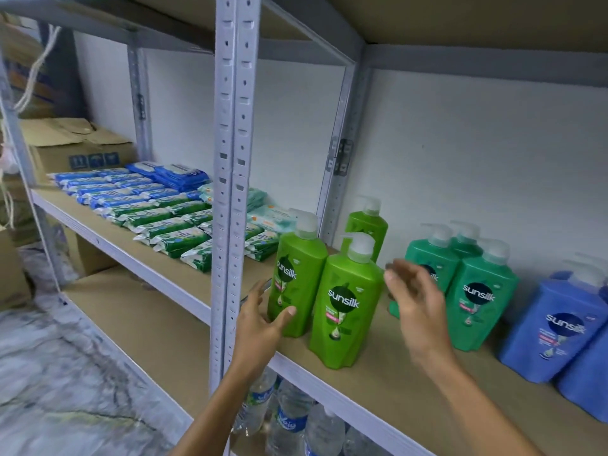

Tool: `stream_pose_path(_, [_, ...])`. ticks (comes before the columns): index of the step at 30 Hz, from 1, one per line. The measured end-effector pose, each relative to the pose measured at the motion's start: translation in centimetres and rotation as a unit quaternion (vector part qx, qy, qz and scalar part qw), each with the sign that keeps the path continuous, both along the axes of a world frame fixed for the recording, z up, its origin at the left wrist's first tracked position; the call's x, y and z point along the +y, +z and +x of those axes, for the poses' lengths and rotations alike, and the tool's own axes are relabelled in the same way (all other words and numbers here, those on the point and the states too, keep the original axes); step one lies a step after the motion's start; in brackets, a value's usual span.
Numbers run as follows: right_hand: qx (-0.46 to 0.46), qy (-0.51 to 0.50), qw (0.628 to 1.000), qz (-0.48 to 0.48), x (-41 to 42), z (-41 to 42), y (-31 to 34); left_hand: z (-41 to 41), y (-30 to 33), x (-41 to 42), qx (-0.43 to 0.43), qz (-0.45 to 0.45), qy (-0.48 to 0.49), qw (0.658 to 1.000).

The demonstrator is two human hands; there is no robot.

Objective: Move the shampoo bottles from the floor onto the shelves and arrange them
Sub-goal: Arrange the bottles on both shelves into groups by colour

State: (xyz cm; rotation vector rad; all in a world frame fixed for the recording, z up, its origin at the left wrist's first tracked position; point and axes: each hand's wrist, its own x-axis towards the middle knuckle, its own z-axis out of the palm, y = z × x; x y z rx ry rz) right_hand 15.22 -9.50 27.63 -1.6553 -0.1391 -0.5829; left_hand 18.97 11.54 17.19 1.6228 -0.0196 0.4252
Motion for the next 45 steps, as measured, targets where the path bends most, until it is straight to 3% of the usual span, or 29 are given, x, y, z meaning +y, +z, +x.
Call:
stream_pose_path(4, [-0.032,0.015,0.983,-0.182,2.5,3.5,7.0,1.3,-0.1,0.5,-0.006,-0.019,-0.089,0.996])
stream_pose_path(9, [0.015,0.058,0.904,-0.423,6.4,7.6,10.9,2.2,-0.3,0.6,-0.011,-0.021,-0.095,0.995])
stream_pose_path(12, [0.067,0.111,0.859,-0.494,7.7,9.0,11.4,2.3,-0.6,0.7,-0.019,-0.011,-0.08,0.997])
stream_pose_path(20, [0.072,0.137,0.866,-0.476,8.0,9.2,11.1,1.8,-0.4,0.9,-0.026,0.007,-0.058,0.998])
stream_pose_path(24, [0.066,0.099,0.875,-0.47,7.4,8.3,10.9,1.8,-0.6,0.7,-0.03,0.013,-0.046,0.998])
stream_pose_path(26, [0.005,0.04,0.921,-0.387,5.9,6.9,10.0,1.8,-0.5,0.7,-0.025,0.009,-0.049,0.998])
stream_pose_path(29, [-0.072,-0.027,0.98,-0.183,2.9,3.6,5.9,2.0,-0.2,1.0,-0.014,-0.004,-0.056,0.998])
stream_pose_path(31, [-0.054,-0.028,0.996,-0.059,1.6,1.2,1.2,2.2,-0.1,1.2,-0.008,-0.021,-0.072,0.997])
stream_pose_path(33, [0.014,0.024,1.0,-0.01,1.7,-0.8,-3.5,2.3,0.0,1.5,0.0,-0.02,-0.092,0.996])
stream_pose_path(36, [0.105,0.098,0.99,-0.002,2.6,-1.2,-8.4,2.7,-0.3,2.0,0.012,-0.001,-0.113,0.994])
stream_pose_path(39, [0.103,0.057,0.991,-0.058,2.7,0.2,-10.1,2.8,-0.5,2.1,0.015,0.003,-0.113,0.993])
stream_pose_path(45, [0.088,0.058,0.992,-0.073,0.6,1.5,-10.6,3.5,-0.4,0.3,0.03,-0.001,-0.075,0.997])
